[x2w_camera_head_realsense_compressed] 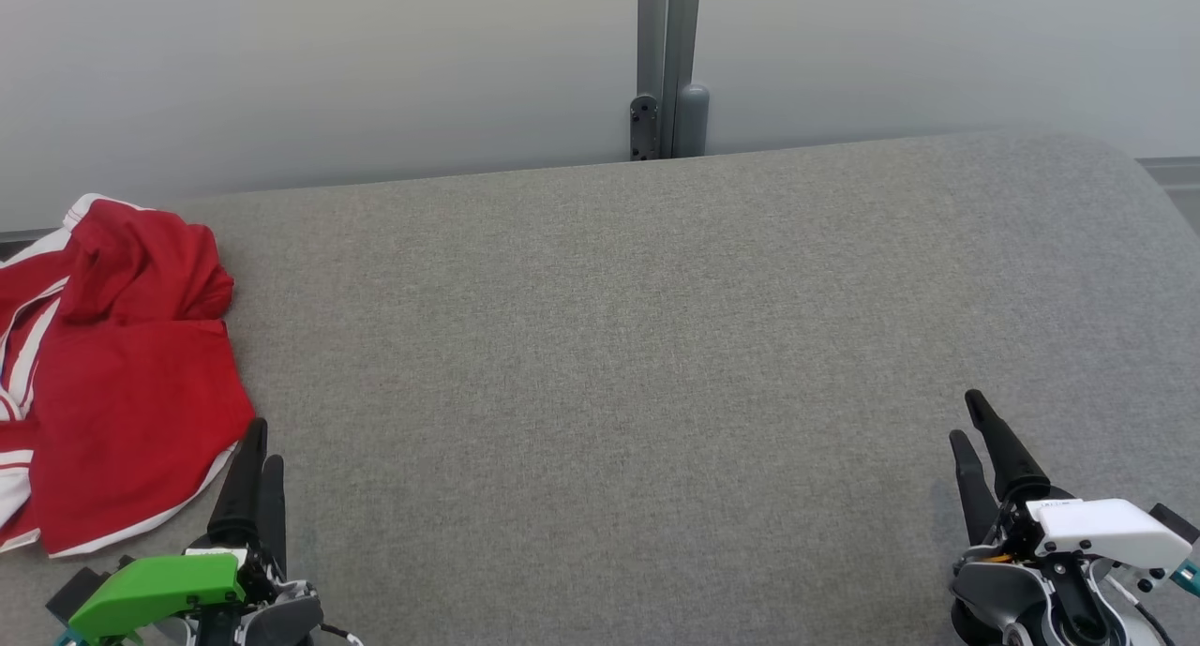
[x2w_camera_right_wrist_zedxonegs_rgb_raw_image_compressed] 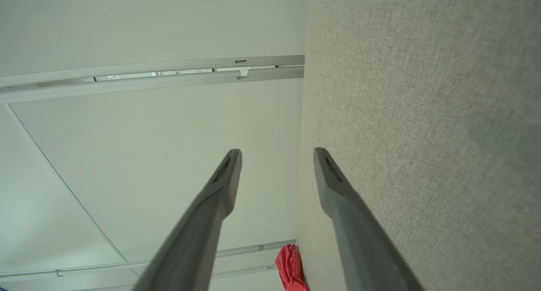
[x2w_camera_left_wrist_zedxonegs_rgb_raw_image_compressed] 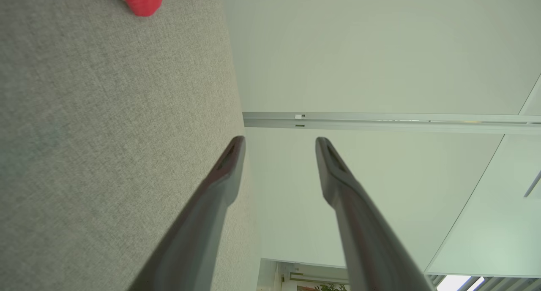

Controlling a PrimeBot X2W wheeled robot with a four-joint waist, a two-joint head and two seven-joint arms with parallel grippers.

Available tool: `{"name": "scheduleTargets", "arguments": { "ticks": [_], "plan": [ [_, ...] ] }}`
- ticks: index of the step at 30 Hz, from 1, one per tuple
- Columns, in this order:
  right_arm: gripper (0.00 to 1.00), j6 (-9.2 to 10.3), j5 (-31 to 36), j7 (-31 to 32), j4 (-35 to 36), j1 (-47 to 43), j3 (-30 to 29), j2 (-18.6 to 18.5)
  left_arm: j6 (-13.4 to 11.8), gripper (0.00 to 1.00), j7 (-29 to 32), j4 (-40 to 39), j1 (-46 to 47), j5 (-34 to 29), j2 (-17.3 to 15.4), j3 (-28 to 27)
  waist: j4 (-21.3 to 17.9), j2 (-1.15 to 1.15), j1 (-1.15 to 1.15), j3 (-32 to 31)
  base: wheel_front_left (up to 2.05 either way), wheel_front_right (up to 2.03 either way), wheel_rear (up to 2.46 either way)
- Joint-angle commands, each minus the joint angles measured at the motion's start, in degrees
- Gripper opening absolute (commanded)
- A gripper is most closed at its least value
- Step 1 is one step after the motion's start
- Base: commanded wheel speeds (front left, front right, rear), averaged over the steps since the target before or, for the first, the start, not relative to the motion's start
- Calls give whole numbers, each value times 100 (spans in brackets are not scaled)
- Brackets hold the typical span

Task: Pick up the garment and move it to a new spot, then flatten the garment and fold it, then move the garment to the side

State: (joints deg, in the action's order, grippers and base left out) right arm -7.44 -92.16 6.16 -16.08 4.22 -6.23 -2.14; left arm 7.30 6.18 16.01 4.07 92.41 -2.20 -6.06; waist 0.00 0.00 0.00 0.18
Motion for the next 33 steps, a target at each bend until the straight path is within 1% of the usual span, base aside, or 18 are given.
{"name": "scheduleTargets", "arguments": {
  "ticks": [1,7,13,17,27,33],
  "plan": [
    [100,-2,21,-75,112,84,33,-31,7,100,-75,-114,82,-29,-21,38,2,0,0,0,0,0,0],
    [100,-3,268,-247,160,40,108,-48,9,100,-248,-154,36,-179,-25,140,4,0,0,1,0,0,0],
    [100,-3,944,-408,279,30,164,-77,10,100,-410,-171,2,-631,-31,178,-1,0,0,5,0,0,0],
    [100,-3,1493,-506,376,28,223,-115,2,100,-508,-206,-16,-1069,-34,199,-5,0,0,6,0,0,0],
    [100,-4,2928,-739,622,31,408,-265,-95,100,-742,-262,-58,-2385,-42,299,-26,0,0,-5,0,0,0],
    [100,-4,3641,-869,723,0,487,-315,-154,100,-869,-196,-72,-3084,-60,358,-48,0,0,-10,0,0,0]
  ]
}}
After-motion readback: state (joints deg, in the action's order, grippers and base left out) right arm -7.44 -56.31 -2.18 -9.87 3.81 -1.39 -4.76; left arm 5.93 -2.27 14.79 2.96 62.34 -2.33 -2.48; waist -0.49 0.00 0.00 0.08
